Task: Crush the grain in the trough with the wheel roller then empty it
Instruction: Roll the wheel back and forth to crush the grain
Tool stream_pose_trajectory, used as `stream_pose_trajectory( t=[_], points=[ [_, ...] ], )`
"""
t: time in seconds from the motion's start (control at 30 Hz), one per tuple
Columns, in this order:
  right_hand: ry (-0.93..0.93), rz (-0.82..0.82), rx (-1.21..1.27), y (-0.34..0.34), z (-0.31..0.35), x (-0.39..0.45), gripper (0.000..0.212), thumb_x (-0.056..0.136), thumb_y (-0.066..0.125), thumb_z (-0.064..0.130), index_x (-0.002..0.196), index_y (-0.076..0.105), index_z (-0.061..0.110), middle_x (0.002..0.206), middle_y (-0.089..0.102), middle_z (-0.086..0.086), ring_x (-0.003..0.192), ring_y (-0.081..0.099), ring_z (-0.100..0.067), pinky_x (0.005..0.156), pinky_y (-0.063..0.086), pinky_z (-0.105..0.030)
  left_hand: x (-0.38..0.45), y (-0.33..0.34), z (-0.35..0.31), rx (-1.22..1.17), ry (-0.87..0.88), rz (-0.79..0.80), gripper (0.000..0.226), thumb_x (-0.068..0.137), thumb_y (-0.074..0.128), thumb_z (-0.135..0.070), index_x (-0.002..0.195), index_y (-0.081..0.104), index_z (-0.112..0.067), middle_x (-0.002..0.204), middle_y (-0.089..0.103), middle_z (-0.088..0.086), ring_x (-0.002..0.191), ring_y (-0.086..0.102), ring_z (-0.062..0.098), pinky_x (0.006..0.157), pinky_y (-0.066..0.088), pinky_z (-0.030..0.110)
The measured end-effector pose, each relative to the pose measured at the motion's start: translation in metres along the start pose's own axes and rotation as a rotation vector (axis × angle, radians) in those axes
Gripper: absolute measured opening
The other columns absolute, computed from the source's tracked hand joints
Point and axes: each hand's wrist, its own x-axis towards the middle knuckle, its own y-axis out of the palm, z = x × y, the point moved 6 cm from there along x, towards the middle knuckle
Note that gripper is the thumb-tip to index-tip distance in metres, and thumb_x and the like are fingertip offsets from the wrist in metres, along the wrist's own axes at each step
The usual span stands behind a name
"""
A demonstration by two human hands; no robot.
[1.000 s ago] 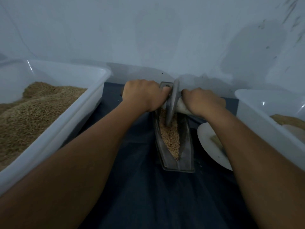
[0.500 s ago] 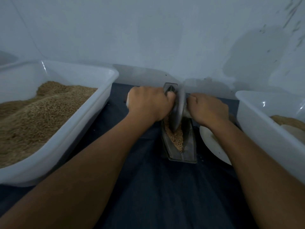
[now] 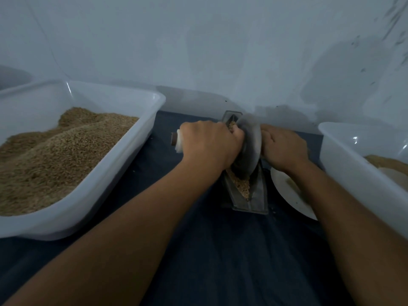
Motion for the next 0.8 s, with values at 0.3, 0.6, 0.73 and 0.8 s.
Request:
stream_pose_trajectory(
  t=[0.3,0.6,0.73,0.8],
  points=[
    [0.173,-0.120,-0.162,-0.006,-0.002,-0.019,0.043,0.094,0.023,0.044,0.079,0.055,0.021,0.062,0.037,0.007,0.053,0.027,-0.014,0.051,0.015,-0.028,0.011,0.004,0.003,-0.098,0.098,-0.061,0.051,0.095,0.017,-0.052,0.061,0.041,-0.023,0.062,0.044,0.001,0.061,0.047,0.025,0.067,0.036,0.037],
    [0.106,-0.166,-0.102,-0.014,0.007,-0.034,0.036,0.092,0.023,0.044,0.069,0.036,0.020,0.060,0.042,0.004,0.054,0.033,-0.009,0.051,0.015,-0.029,-0.002,-0.004,0.000,-0.079,0.114,-0.104,0.044,0.097,0.016,-0.050,0.074,0.043,-0.023,0.068,0.048,0.002,0.064,0.048,0.025,0.072,0.038,0.040],
    [0.056,-0.200,-0.054,-0.016,0.010,-0.042,0.034,0.087,0.017,0.045,0.068,0.034,0.023,0.059,0.040,0.007,0.053,0.034,-0.009,0.050,0.013,-0.029,-0.009,-0.008,-0.002,-0.037,0.106,-0.114,0.046,0.097,0.016,-0.050,0.079,0.046,-0.022,0.079,0.059,0.006,0.067,0.047,0.025,0.073,0.034,0.042],
    [0.035,-0.201,-0.041,-0.016,0.010,-0.044,0.038,0.085,0.013,0.046,0.071,0.041,0.024,0.063,0.043,0.008,0.056,0.039,-0.015,0.050,0.015,-0.029,-0.013,-0.010,-0.003,-0.029,0.109,-0.126,0.045,0.097,0.017,-0.050,0.080,0.047,-0.022,0.082,0.060,0.007,0.069,0.044,0.025,0.073,0.031,0.042]
  ],
)
